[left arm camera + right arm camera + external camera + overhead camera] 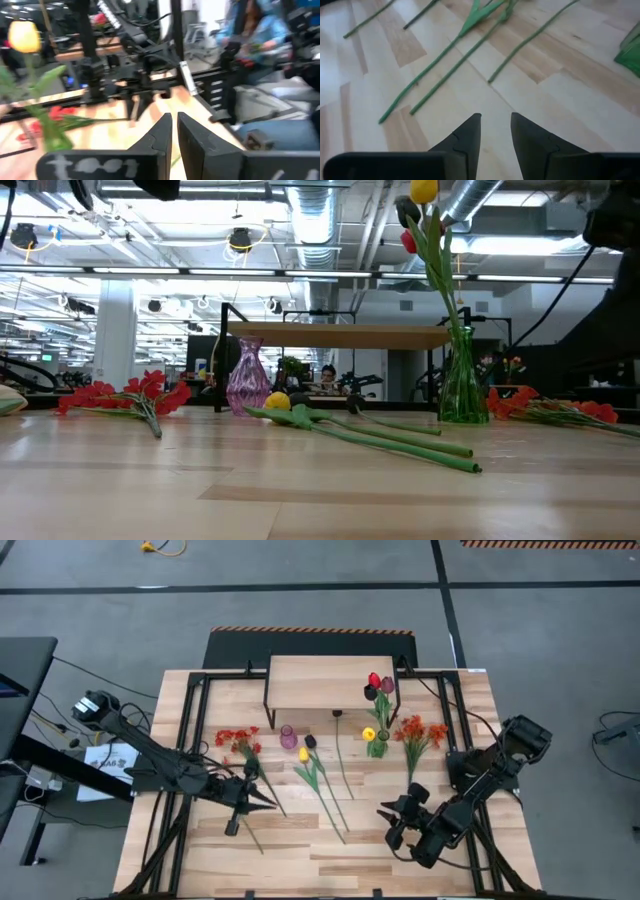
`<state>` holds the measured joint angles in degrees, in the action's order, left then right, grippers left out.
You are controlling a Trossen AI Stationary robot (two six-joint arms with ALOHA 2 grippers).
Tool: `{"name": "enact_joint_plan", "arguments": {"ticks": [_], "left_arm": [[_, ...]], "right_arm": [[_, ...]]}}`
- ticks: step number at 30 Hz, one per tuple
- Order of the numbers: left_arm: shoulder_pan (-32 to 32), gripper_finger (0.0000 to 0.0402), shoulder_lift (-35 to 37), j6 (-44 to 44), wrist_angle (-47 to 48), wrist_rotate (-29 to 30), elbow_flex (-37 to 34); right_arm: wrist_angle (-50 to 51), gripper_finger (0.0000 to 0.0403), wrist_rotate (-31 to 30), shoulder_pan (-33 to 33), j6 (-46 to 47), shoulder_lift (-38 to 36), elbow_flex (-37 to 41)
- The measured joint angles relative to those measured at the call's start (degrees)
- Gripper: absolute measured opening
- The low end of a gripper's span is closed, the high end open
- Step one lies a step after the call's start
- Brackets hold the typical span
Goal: Pick and place flowers into a vace then onto a shelf
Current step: Put the right orange flowers into the green vase
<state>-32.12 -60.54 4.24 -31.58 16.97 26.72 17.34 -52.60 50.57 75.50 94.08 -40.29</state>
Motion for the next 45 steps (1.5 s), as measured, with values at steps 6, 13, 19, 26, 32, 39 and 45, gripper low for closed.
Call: {"name": "enact_joint_plan", "arguments": {"ticks": [6, 13, 19, 26, 32, 39, 45], "left_arm": [[0.0, 0.0016, -5.6, -2.99, -4.6, -1.66, -0.04], [0.02, 0.0016, -7.07, -3.39, -5.44, -1.25, -0.04], [0.02, 0.0016, -4.55, -3.31, -4.49, -1.24, -0.04], [0.02, 0.0016, 5.82, -0.14, -0.3, -1.45, -0.04], [0.63, 0.0016, 17.81, 11.66, 3.48, -4.31, -0.03], [2.6, 0.0016, 21.19, 14.04, 7.62, -5.26, -1.73], [2.56, 0.0016, 21.29, 13.54, 7.03, -7.34, -2.51]], "right_arm": [[7.45, 0.0099, 1.46, 0.52, 8.91, -0.02, 0.0], [20.36, 0.0099, 5.53, 1.85, 28.3, -0.15, 0.0], [31.2, 0.0099, 9.82, 1.31, 40.79, -0.48, -1.6], [45.18, 0.0099, 17.78, -1.16, 48.32, -0.48, -6.31], [46.48, 0.0099, 18.26, -5.13, 48.76, -0.48, -7.87], [46.9, 0.0099, 26.32, -11.33, 47.21, -0.48, -7.87], [46.91, 0.0099, 26.15, -14.9, 44.43, -0.47, -7.87]]}}
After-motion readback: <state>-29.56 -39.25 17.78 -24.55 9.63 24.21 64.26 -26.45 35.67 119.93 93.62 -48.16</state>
